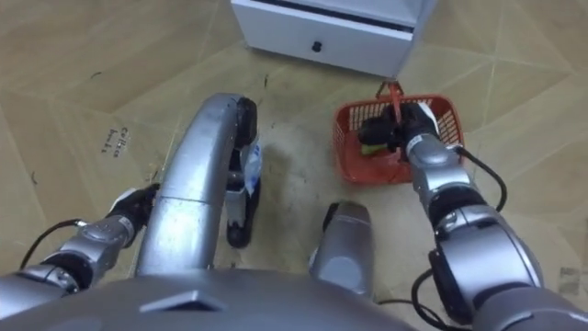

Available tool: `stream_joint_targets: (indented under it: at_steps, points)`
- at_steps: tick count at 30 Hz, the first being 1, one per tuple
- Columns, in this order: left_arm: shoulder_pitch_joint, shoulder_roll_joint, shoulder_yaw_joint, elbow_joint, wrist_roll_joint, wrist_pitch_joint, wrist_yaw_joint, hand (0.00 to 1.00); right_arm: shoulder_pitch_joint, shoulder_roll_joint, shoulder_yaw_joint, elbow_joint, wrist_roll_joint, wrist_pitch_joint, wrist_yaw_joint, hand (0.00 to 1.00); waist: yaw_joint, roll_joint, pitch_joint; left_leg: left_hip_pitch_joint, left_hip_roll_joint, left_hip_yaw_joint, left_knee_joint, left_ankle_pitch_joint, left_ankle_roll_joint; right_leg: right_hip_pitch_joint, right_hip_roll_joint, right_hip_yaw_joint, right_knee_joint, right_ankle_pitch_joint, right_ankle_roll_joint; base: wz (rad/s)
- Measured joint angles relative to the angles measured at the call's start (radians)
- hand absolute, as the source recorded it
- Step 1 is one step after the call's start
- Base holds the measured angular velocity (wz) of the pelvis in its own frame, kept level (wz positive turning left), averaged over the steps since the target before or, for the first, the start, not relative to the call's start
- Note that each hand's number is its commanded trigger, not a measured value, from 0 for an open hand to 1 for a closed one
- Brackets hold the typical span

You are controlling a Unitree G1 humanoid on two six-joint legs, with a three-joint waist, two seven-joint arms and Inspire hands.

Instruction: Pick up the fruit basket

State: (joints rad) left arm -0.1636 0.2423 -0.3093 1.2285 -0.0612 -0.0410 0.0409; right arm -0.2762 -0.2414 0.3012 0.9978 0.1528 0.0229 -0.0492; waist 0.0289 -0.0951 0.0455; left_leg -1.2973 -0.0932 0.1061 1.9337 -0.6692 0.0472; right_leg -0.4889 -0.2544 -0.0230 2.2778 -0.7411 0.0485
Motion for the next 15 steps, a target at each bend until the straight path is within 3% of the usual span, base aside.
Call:
stream_joint_targets:
  at_steps: [2, 4, 7, 9, 10, 11, 12, 13, 15]
  points:
    - [0.001, 0.001, 0.029, 0.013, -0.004, -0.004, 0.018, 0.00, 0.023, 0.003, 0.033, -0.047, -0.039, -0.001, -0.001, 1.00, -0.012, 0.007, -0.0041, 0.036, 0.011, 0.001, -0.033, 0.002, 0.005, -0.003, 0.013, 0.040, -0.071, -0.005, 0.005, -0.51]
    - [0.000, 0.003, 0.041, 0.025, -0.006, -0.003, 0.022, 0.00, 0.026, 0.005, 0.066, -0.050, -0.082, 0.000, -0.001, 1.00, -0.025, 0.012, -0.0060, 0.066, 0.020, -0.004, -0.074, 0.009, 0.018, -0.001, 0.012, 0.047, -0.142, -0.006, 0.007, -0.51]
    - [0.003, 0.002, 0.077, 0.019, -0.029, -0.003, 0.020, 0.00, 0.039, 0.008, 0.085, -0.103, -0.103, 0.001, 0.008, 1.00, -0.030, 0.014, -0.0073, 0.133, 0.065, -0.013, -0.190, 0.029, 0.031, -0.003, 0.020, 0.044, -0.320, -0.006, 0.008, -0.69]
    - [0.027, 0.004, 0.099, 0.020, -0.056, -0.004, 0.016, 0.00, 0.042, 0.011, 0.119, -0.125, -0.111, 0.001, 0.009, 1.00, -0.013, 0.026, -0.0024, 0.145, 0.119, -0.027, -0.177, 0.164, 0.079, 0.055, 0.056, 0.037, -0.479, -0.003, 0.012, -0.78]
    - [0.040, 0.003, 0.094, 0.025, -0.043, -0.003, 0.010, 0.00, 0.079, 0.005, 0.115, -0.147, -0.116, 0.014, 0.010, 1.00, 0.002, 0.025, 0.0096, 0.132, 0.088, 0.024, -0.252, 0.172, 0.080, 0.130, 0.065, 0.033, -0.589, -0.003, 0.013, 0.00]
    - [0.038, -0.005, 0.084, -0.009, -0.025, -0.006, 0.005, 0.00, 0.124, -0.027, 0.094, -0.194, -0.114, 0.020, 0.011, 1.00, -0.004, 0.009, -0.0140, 0.140, 0.036, 0.128, -0.521, 0.221, 0.100, 0.167, 0.070, 0.029, -0.687, -0.002, 0.016, 0.21]
    - [0.046, -0.003, 0.080, -0.027, -0.027, -0.006, 0.005, 0.00, 0.131, -0.038, 0.090, -0.211, -0.114, 0.023, 0.012, 1.00, 0.003, 0.007, -0.0167, 0.138, 0.034, 0.123, -0.549, 0.276, 0.137, 0.180, 0.070, 0.020, -0.726, 0.002, 0.024, 0.29]
    - [0.057, 0.001, 0.082, -0.032, -0.027, -0.001, 0.016, 0.00, 0.128, -0.036, 0.085, -0.237, -0.125, 0.023, 0.008, 1.00, 0.020, -0.003, -0.0202, 0.166, 0.045, 0.134, -0.608, 0.278, 0.160, 0.194, 0.063, -0.011, -0.828, 0.022, 0.051, -0.15]
    - [0.058, 0.000, 0.085, -0.064, -0.036, 0.008, 0.024, 0.00, 0.138, -0.041, 0.068, -0.327, -0.145, 0.019, 0.014, 1.00, 0.025, -0.008, -0.0202, 0.233, 0.048, 0.131, -0.781, 0.315, 0.142, 0.181, 0.041, -0.024, -0.982, 0.040, 0.055, -0.36]
